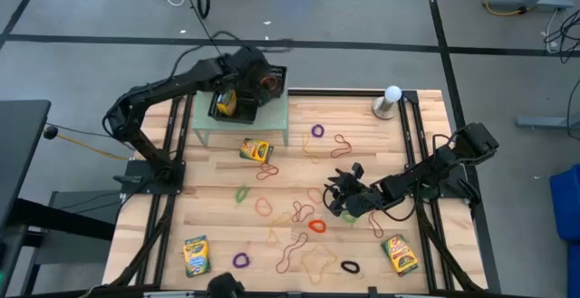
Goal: Pick & Place Office Desk Supplies
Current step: Put the red rubber band into the top right black bin
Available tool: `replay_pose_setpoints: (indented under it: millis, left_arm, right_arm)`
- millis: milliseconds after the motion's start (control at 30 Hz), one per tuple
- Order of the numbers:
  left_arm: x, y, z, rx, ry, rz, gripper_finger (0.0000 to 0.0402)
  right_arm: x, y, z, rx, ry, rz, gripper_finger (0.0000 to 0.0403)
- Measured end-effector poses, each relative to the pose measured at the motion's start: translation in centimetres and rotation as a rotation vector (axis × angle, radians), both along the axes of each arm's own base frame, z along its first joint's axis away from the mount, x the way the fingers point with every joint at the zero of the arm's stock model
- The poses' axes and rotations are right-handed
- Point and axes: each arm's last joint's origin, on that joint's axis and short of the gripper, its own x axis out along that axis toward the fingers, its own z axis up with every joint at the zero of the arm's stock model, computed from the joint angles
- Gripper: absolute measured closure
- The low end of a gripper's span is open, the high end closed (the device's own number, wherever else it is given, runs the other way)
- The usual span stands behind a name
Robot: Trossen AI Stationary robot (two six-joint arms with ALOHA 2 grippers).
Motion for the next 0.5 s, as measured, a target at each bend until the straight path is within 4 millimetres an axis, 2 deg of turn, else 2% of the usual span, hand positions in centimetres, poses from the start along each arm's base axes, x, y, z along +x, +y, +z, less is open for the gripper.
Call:
replay_pose_setpoints:
  millis: [200,400,500]
  left_arm:
    - [-1.3,2.0,0.0,-0.121,-0.149,0.156,0.0128]
    - [-2.1,3.3,0.1,-0.291,-0.347,0.225,0.0133]
    - [-2.3,3.7,0.1,-0.33,-0.39,0.268,0.0137]
  right_arm:
    - [0.0,0.0,0.0,0.0,0.0,0.0,0.0272]
    - [0.0,0.0,0.0,0.0,0.0,0.0,0.0272]
    - [0.0,0.0,0.0,0.0,0.0,0.0,0.0272]
